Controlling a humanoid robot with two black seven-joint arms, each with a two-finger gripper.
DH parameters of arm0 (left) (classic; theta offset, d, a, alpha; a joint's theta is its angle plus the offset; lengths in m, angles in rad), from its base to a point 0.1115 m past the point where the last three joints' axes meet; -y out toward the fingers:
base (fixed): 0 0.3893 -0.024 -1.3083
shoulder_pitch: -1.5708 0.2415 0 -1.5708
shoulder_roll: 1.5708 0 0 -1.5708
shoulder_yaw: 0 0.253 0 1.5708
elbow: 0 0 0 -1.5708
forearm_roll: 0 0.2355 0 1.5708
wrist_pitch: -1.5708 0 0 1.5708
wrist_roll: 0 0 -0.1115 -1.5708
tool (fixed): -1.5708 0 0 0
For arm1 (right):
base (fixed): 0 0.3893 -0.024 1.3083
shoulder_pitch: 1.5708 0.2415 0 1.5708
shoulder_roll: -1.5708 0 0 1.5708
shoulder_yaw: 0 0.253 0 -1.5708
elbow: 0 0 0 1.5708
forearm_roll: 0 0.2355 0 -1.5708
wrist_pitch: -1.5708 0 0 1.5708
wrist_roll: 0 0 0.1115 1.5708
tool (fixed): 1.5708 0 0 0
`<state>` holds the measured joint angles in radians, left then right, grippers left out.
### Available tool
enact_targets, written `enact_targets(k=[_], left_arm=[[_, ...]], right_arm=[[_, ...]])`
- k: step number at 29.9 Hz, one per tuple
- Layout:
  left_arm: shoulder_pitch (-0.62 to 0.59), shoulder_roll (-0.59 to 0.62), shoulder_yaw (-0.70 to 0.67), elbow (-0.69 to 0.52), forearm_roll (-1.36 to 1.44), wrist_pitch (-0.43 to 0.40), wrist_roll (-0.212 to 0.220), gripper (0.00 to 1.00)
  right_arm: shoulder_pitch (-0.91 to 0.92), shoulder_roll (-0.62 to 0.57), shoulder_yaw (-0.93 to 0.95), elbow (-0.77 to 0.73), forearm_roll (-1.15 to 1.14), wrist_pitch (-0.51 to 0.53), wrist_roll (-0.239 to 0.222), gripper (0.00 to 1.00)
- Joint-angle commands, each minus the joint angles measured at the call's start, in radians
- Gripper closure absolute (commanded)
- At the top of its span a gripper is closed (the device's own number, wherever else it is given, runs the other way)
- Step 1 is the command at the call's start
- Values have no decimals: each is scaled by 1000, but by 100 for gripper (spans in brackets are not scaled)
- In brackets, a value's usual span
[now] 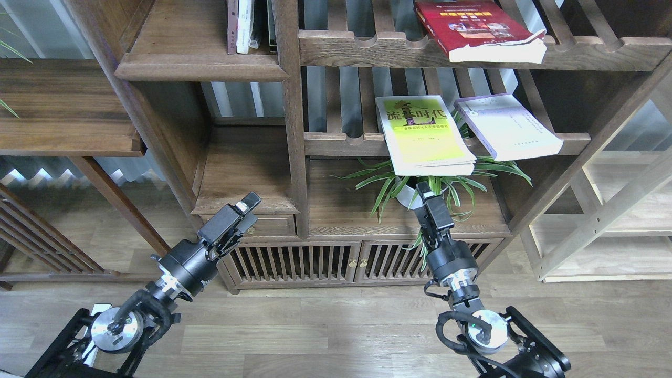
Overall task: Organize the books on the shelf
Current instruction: 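Raise the right gripper toward the yellow book on the middle shelf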
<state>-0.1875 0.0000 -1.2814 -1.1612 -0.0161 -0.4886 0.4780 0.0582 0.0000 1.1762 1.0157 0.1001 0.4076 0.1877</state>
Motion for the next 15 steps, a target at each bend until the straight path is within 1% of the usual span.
enact_targets(k=[1,5,12,15], left_arm=[[-23,0,5,12,-1,0,4,1],[-21,0,-2,9,-1,0,5,1],[-15,0,-13,8,-1,0,-1,1],[-13,0,-16,5,-1,0,-1,1]], right_arm=[[-34,0,-23,26,-2,-1,-2,0],[-63,0,-36,50,-2,0,-2,0],[-74,0,-38,52,-3,3,1,0],[-75,0,-44,52,-3,23,-1,0]])
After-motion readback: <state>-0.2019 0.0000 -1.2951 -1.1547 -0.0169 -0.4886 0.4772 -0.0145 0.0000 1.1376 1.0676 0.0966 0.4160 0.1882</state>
